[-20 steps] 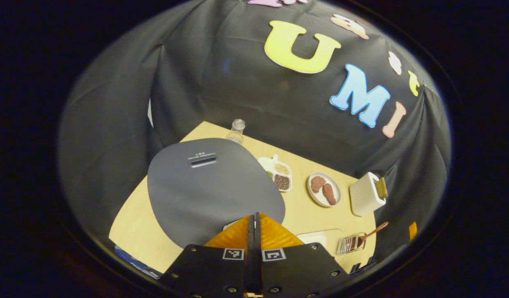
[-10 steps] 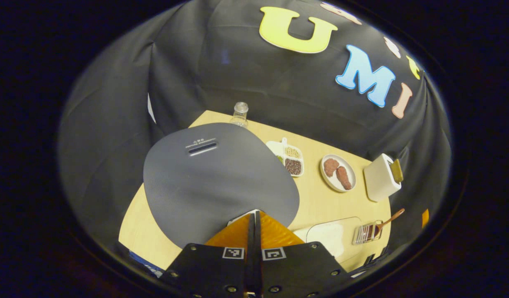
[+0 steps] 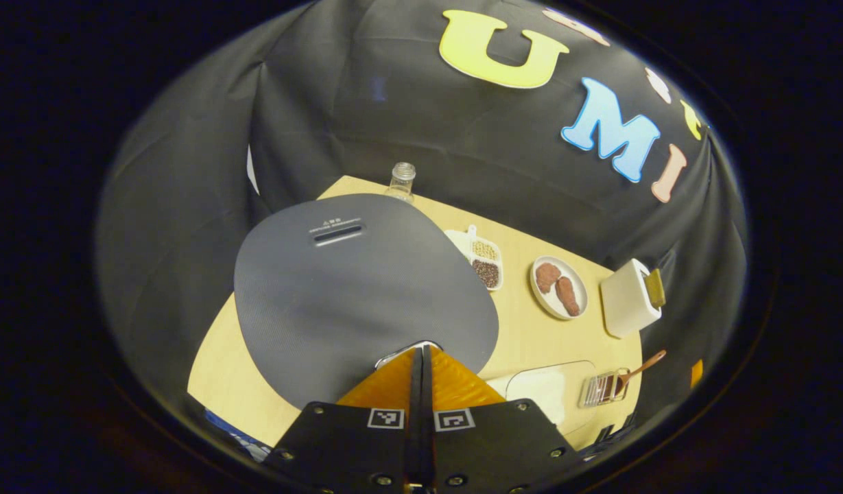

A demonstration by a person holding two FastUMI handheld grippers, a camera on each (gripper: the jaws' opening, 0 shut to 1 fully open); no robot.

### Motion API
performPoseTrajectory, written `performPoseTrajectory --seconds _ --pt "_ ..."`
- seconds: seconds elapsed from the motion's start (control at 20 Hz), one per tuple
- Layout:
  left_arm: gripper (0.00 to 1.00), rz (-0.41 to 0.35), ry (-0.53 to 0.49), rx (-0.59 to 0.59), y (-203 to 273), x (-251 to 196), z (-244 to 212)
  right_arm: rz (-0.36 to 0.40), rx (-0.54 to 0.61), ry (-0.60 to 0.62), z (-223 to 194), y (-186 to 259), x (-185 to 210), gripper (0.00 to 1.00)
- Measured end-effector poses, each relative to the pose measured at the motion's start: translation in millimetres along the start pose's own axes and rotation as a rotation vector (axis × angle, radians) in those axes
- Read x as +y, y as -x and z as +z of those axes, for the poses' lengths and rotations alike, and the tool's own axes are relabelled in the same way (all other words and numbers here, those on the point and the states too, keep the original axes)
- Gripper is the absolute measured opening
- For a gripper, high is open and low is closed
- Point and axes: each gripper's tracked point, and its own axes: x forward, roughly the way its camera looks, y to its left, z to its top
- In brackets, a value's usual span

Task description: Close the left gripper, press the button to open the rice cooker; take a wooden spoon from the chopstick holder with the right hand, scoop a spoonful of rice and pour it into the rice cooker, then put the wooden spoon back into the chopstick holder.

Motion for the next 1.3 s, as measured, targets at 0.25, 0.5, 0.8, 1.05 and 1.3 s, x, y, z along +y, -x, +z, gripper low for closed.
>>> performPoseTrajectory --seconds 0.25,0.5,0.8,1.05,1.3 --pt "0.02 0.007 -0.033 -0.034 3 -2 3 -0.028 -0.005 0.001 -1 22 -5 0.98" --pt "0.02 -0.009 -0.115 -0.199 29 -8 29 -0.063 -0.012 -0.004 -8 52 -6 0.98" --pt "0.02 -0.038 -0.200 -0.578 140 -3 96 -0.055 0.004 0.012 -26 83 17 0.98" --pt "0.00 -0.079 -0.273 -0.688 220 13 74 -0.062 0.006 0.011 -31 95 35 0.98" --pt "0.16 -0.114 -0.289 -0.626 245 48 17 -0.056 0.017 0.030 -29 85 51 0.98"
